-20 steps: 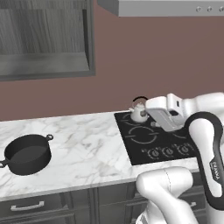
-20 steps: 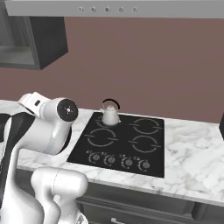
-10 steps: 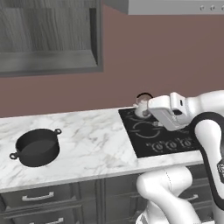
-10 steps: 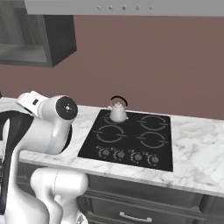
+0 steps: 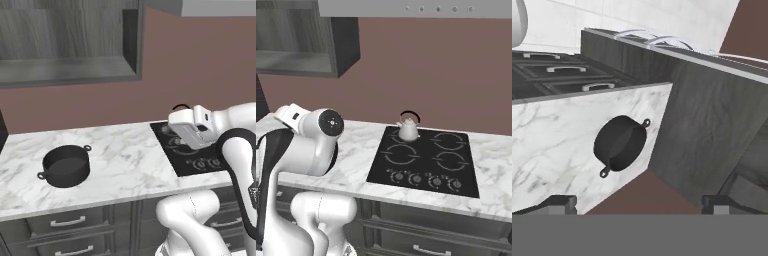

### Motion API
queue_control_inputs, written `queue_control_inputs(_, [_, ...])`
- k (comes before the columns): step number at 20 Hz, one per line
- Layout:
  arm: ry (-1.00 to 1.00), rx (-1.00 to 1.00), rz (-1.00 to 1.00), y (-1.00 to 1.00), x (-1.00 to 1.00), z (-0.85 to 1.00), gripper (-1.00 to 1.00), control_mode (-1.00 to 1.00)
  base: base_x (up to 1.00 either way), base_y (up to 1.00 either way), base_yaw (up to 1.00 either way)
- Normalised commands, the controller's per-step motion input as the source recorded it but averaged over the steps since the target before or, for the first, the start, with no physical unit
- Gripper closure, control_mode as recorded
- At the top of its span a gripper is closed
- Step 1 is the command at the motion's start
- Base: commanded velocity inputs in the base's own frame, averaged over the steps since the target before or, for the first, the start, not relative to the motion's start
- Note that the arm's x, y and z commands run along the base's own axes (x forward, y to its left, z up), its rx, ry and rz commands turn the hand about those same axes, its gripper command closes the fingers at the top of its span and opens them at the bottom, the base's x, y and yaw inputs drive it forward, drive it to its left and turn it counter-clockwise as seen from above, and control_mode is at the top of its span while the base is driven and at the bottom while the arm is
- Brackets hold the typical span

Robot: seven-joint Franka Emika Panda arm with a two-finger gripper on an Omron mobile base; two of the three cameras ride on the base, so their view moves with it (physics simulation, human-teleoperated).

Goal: Pick the kettle from the cabinet and place it on a stove burner. Then pick the pot from the counter and place it on another stove burner. Finally, turn both burners on.

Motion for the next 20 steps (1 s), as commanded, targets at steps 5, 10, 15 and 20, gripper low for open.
queue_control_inputs(5, [0.0, 0.0, 0.0, 0.0, 0.0, 0.0, -1.0, 1.0, -0.1, 0.42, -0.03])
queue_control_inputs(10, [0.0, 0.0, 0.0, 0.0, 0.0, 0.0, -1.0, 1.0, -0.01, 0.5, -0.03])
queue_control_inputs(15, [0.0, 0.0, 0.0, 0.0, 0.0, 0.0, -1.0, 1.0, 0.03, 0.56, -0.01])
queue_control_inputs(20, [0.0, 0.0, 0.0, 0.0, 0.0, 0.0, -1.0, 1.0, 0.1, 0.44, 0.0])
